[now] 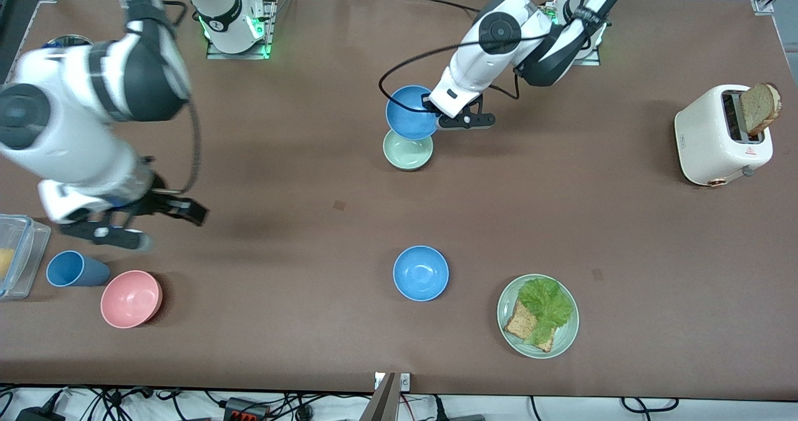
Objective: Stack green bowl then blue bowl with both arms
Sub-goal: 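Lower the blue bowl into the green bowl with the left gripper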
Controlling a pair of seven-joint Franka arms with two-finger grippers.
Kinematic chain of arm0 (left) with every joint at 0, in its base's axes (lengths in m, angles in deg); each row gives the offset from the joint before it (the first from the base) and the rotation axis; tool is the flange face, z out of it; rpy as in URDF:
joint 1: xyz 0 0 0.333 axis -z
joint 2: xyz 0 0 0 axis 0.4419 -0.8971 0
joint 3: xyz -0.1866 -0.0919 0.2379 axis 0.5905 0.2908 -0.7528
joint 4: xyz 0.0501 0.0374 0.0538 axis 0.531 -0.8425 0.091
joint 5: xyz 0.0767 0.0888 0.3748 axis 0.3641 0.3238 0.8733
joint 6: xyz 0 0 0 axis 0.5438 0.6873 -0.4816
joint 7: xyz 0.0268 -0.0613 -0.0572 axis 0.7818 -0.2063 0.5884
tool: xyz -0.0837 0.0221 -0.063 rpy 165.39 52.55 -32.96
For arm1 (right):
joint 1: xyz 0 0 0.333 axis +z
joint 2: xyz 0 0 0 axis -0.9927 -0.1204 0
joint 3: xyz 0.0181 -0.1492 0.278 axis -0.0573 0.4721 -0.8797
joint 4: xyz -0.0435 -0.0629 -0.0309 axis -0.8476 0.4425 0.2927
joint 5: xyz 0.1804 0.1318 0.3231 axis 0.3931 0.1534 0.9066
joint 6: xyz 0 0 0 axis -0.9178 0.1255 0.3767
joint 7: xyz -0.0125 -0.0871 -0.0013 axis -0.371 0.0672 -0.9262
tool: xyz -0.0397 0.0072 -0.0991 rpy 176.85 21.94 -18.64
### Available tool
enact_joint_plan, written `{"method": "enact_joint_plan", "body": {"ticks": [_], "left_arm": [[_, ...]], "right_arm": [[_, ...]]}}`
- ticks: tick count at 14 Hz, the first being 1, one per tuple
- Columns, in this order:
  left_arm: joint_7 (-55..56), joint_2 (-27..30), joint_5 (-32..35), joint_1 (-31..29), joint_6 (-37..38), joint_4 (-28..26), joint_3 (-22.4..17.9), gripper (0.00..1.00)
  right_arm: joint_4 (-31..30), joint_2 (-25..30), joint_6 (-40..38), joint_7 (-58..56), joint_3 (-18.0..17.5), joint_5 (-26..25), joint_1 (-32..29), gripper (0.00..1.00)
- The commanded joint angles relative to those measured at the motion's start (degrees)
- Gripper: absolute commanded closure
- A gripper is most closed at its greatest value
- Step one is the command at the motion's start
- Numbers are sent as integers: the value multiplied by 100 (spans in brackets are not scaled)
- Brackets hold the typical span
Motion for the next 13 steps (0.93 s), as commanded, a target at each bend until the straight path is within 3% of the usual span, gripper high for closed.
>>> {"method": "enact_joint_plan", "body": {"ticks": [1,5,9,13], "left_arm": [[472,-207,388,101,-282,54,-20,100],[1342,-689,1732,110,-309,308,-20,100],[2037,-1112,2507,321,-292,493,-29,100],[2065,-1192,2684,479,-274,494,-195,99]], "right_arm": [[-125,354,-54,-738,-227,110,-615,0],[-134,670,-115,-1267,-1157,101,-2065,0],[-125,978,-669,-1662,-1212,66,-2348,0],[-134,1084,-959,-2208,-1142,13,-2313,0]]}}
